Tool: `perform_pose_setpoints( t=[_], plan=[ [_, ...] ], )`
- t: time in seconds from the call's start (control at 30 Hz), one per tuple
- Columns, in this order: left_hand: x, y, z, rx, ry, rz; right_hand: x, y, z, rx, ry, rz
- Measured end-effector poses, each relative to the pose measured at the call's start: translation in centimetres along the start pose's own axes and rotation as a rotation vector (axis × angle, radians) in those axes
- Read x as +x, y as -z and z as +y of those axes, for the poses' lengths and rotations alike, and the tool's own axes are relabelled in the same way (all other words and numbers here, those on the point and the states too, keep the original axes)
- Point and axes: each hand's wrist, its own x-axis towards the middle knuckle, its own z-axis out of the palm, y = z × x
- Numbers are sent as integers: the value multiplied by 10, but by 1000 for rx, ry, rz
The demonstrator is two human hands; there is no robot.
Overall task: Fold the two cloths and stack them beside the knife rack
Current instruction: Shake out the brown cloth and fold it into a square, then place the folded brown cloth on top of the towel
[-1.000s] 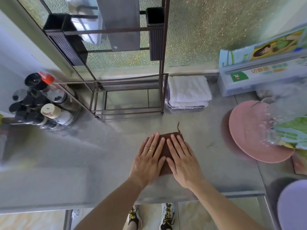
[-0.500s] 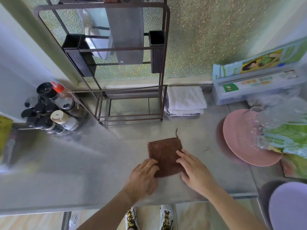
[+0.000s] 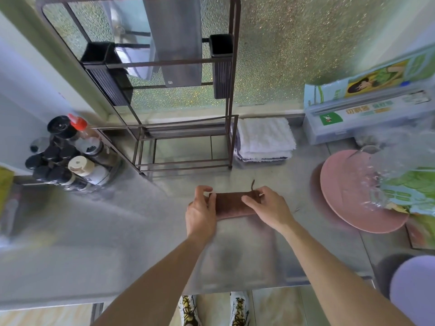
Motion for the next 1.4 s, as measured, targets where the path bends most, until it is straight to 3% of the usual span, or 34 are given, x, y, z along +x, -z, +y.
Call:
perform_pose_setpoints(
  t=[0.17,0.23,0.33,0.4,0.47,0.73,0.83,0.93,1.0,1.07,1.17,1.33,1.4],
  plan=[
    [-1,-9,-3,202,-167,35,1,-20,11,-44,35,181],
    [-5,-13,-7,367,-351,48,-1,-29,10,-149,105,269],
    [-10,-24,-24,582,-678,-71,-6,-42,11,-372,307,431],
    [-13,-26,-34,640,-632,-135,-8,-51,16,-494,464,422],
    [-16,-26,-40,658,-556,-171,-8,-60,26,-567,524,307],
    [-18,-20,-31,637,-516,-253,-10,-56,24,-574,421,185],
    [-21,-7,-20,461,-335,-111,-26,-47,15,-333,254,350],
    [-26,9,7,229,46,28,-37,-42,5,17,-39,529],
    [-23,13,21,152,333,-53,-34,-42,3,167,-230,458],
    [-16,16,27,167,474,-125,-28,-42,1,228,-371,370],
    [-6,10,19,37,625,-211,-20,-42,-1,357,-484,300],
    [2,5,10,-421,818,-200,-23,-22,-11,862,-561,227],
    [-5,14,26,-491,831,-217,-28,-10,-15,996,-585,188]
  ],
)
